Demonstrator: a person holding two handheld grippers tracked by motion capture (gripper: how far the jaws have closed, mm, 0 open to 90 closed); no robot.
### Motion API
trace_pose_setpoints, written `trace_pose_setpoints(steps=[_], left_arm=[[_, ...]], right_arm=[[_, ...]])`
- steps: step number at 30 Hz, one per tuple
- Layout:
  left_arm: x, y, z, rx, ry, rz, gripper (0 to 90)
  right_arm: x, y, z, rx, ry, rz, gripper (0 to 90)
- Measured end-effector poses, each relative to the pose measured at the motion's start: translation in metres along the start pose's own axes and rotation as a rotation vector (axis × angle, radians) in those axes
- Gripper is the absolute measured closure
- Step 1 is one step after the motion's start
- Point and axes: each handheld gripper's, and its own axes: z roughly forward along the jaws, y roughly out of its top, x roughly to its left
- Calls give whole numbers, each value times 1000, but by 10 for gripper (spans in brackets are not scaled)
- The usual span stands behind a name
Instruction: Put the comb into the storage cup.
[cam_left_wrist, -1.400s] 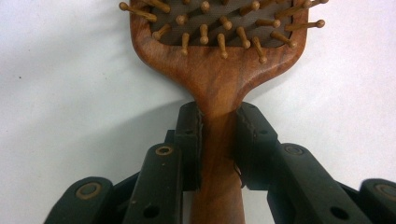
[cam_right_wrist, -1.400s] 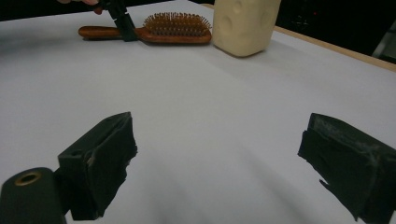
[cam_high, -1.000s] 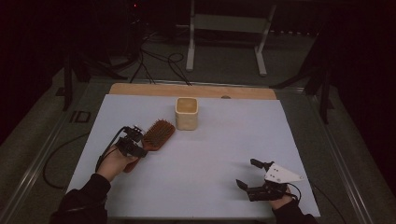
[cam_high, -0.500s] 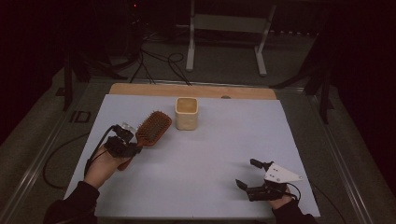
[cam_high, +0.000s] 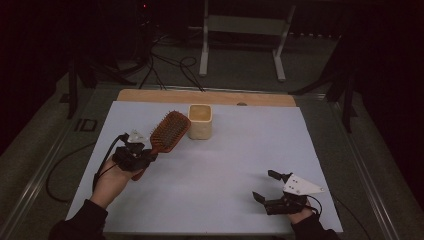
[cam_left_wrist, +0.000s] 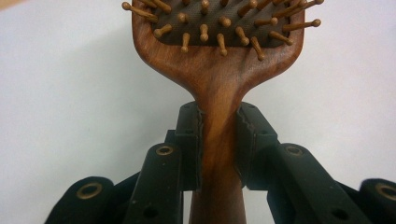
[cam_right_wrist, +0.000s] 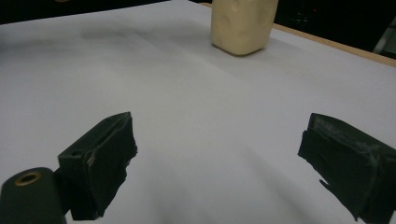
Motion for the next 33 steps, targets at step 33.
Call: trace_pose_setpoints(steps=[33], left_arm=[[-61, -6, 44, -185, -86, 144, 732]], right_arm=[[10, 33, 3, -2, 13, -26, 89]])
